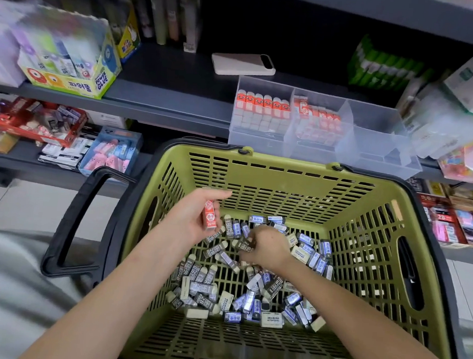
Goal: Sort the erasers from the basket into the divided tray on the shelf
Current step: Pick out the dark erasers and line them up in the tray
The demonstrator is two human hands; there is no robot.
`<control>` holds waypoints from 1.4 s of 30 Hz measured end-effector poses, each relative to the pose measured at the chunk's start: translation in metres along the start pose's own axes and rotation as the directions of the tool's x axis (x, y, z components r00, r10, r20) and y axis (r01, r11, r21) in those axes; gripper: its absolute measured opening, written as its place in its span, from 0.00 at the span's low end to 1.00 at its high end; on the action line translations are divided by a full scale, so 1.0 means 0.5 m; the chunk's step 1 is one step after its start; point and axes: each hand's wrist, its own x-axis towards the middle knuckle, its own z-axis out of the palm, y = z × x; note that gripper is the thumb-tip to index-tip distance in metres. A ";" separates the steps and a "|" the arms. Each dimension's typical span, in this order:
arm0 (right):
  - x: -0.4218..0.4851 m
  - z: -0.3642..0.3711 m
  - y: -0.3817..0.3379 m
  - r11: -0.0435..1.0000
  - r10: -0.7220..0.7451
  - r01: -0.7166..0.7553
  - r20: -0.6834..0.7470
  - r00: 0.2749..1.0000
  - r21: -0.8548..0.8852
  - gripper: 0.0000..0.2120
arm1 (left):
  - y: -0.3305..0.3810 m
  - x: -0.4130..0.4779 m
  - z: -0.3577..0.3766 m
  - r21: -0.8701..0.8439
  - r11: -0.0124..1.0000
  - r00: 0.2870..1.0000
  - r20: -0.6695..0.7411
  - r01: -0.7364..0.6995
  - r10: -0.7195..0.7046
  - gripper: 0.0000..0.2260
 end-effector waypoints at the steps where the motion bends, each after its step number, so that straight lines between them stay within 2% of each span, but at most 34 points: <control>1: -0.006 -0.015 -0.002 0.988 0.060 -0.057 -0.016 0.998 0.140 0.18 | -0.003 0.002 0.003 0.016 1.000 1.000 -0.009 -0.008 0.008 0.16; 3: -0.018 -0.056 -0.017 0.888 0.144 -0.113 -0.036 0.989 0.446 0.16 | -0.011 0.006 0.009 0.046 0.998 0.999 -0.008 -0.034 0.035 0.20; 5: -0.034 -0.104 -0.041 0.716 0.194 -0.091 -0.073 0.978 0.693 0.13 | -0.021 0.010 0.016 0.106 0.992 0.998 0.031 -0.061 0.058 0.26; 7: -0.052 -0.144 -0.074 0.577 0.191 -0.012 -0.121 0.974 0.816 0.12 | -0.029 0.010 0.023 0.158 0.985 0.991 0.117 -0.076 0.058 0.25; 8: -0.060 -0.160 -0.094 0.577 0.182 0.022 -0.155 0.971 0.816 0.11 | -0.031 0.010 0.025 0.152 0.986 0.984 0.171 -0.074 0.048 0.22; 10: -0.070 -0.175 -0.130 0.693 0.175 0.053 -0.239 0.955 0.719 0.13 | -0.029 0.009 0.025 0.086 0.994 0.965 0.259 -0.063 0.038 0.16; 12: -0.073 -0.182 -0.157 0.765 0.147 0.072 -0.283 0.948 0.640 0.16 | -0.028 0.009 0.017 0.081 0.995 0.969 0.244 -0.059 0.038 0.10; 13: -0.071 -0.186 -0.162 0.748 0.123 0.075 -0.249 0.961 0.659 0.17 | -0.028 0.009 0.012 0.091 0.995 0.977 0.212 -0.047 0.027 0.10; 15: -0.064 -0.197 -0.153 0.617 0.030 0.029 -0.061 0.998 0.786 0.24 | -0.028 0.006 0.002 0.060 0.998 0.988 0.150 0.011 -0.020 0.12; 17: -0.056 -0.209 -0.127 0.396 -0.109 -0.025 0.075 0.991 0.918 0.29 | -0.024 0.000 -0.004 0.004 0.998 0.992 0.108 0.065 -0.065 0.13; 19: -0.039 -0.203 -0.098 0.139 -0.112 -0.050 0.066 0.992 0.989 0.25 | -0.010 -0.005 -0.009 -0.027 0.998 0.996 0.073 0.062 -0.060 0.11; 20: -0.029 -0.189 -0.088 0.113 -0.063 -0.032 0.039 0.997 0.993 0.20 | -0.002 -0.007 -0.013 -0.053 0.998 0.997 0.061 0.043 -0.040 0.10; 21: -0.016 -0.170 -0.081 0.232 -0.010 -0.005 0.007 1.000 0.973 0.17 | 0.007 -0.008 -0.018 -0.089 0.996 0.999 0.049 0.019 -0.015 0.09; 22: -0.004 -0.143 -0.074 0.472 0.008 0.016 -0.022 1.000 0.882 0.15 | 0.017 -0.011 -0.023 -0.130 0.991 0.999 0.044 -0.005 0.011 0.09; 23: 0.008 -0.109 -0.067 0.718 -0.025 0.042 -0.035 0.999 0.694 0.15 | 0.027 -0.014 -0.027 -0.175 0.984 0.998 0.058 -0.028 0.039 0.08; 24: 0.019 -0.074 -0.064 0.875 -0.086 0.085 -0.021 0.996 0.476 0.16 | 0.035 -0.019 -0.031 -0.221 0.974 0.993 0.094 -0.045 0.068 0.08; 25: 0.029 -0.041 -0.062 0.940 -0.149 0.139 0.009 0.989 0.311 0.17 | 0.043 -0.023 -0.035 -0.261 0.964 0.985 0.142 -0.057 0.097 0.07; 27: 0.046 0.006 -0.065 0.959 -0.245 0.233 0.059 0.968 0.160 0.21 | 0.056 -0.030 -0.041 -0.314 0.947 0.963 0.230 -0.063 0.140 0.09; 31: 0.082 0.038 -0.076 0.953 -0.299 0.302 0.127 0.946 -0.007 0.28 | 0.067 -0.033 -0.052 -0.349 0.936 0.937 0.308 -0.049 0.164 0.11; 34: 0.088 0.051 -0.098 0.941 -0.248 0.295 0.251 0.935 -0.168 0.34 | 0.069 -0.031 -0.052 -0.319 0.945 0.939 0.303 -0.063 0.165 0.12; 38: 0.079 0.077 -0.138 0.931 -0.185 0.260 0.283 0.941 -0.258 0.38 | 0.068 -0.032 -0.048 -0.304 0.950 0.940 0.297 -0.076 0.170 0.12; 40: 0.077 0.076 -0.148 0.930 -0.135 0.229 0.311 0.941 -0.288 0.37 | 0.068 -0.034 -0.046 -0.306 0.949 0.943 0.285 -0.079 0.171 0.12; 42: 0.074 0.071 -0.151 0.921 -0.094 0.211 0.341 0.936 -0.327 0.32 | 0.068 -0.035 -0.045 -0.307 0.948 0.944 0.280 -0.086 0.176 0.13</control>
